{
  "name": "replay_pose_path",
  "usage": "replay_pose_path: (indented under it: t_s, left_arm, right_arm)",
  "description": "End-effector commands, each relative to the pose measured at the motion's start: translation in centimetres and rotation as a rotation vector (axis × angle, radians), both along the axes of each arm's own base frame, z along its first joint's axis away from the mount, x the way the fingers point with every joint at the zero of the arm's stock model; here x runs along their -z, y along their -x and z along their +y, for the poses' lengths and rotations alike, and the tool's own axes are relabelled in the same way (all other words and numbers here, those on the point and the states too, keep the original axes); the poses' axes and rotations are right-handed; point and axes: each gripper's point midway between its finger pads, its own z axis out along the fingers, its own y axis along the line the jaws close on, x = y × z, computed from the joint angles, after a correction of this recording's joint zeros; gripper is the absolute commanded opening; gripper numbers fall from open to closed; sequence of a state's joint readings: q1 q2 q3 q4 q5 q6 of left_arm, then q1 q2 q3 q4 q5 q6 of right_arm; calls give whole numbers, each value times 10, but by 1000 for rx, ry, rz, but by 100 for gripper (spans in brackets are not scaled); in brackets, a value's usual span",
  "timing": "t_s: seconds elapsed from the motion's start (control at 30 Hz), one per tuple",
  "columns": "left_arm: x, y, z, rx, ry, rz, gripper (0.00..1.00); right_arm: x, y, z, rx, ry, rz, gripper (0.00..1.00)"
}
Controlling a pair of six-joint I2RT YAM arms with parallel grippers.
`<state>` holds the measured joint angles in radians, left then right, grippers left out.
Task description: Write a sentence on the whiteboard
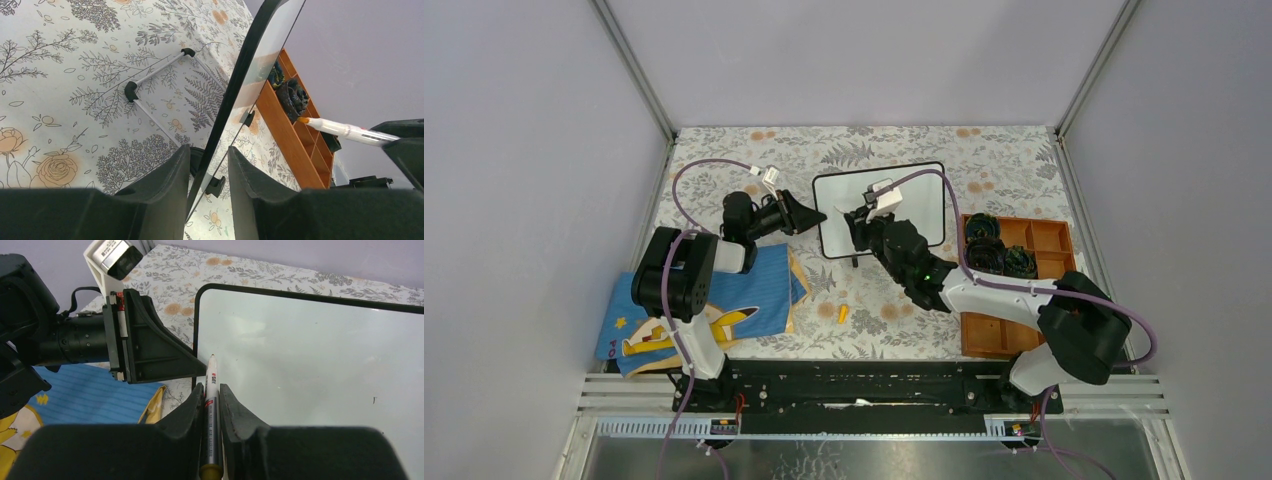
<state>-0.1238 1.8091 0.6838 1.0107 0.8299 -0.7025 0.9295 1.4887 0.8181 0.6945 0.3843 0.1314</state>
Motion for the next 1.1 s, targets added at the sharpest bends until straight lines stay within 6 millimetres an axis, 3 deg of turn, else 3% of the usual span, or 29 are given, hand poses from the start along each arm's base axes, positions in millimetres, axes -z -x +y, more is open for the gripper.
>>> replay_pose_path:
  t_s: [0.0,1.07]
  left_arm:
    - [-8,-5,-1,-2,-15,-62,39]
    - [-7,-5,-2,-1,-27,-67,37]
  right_arm:
    - [-29,-8,6,31,-77,-59,0]
    - [-24,-18,3,83,-104,-68,0]
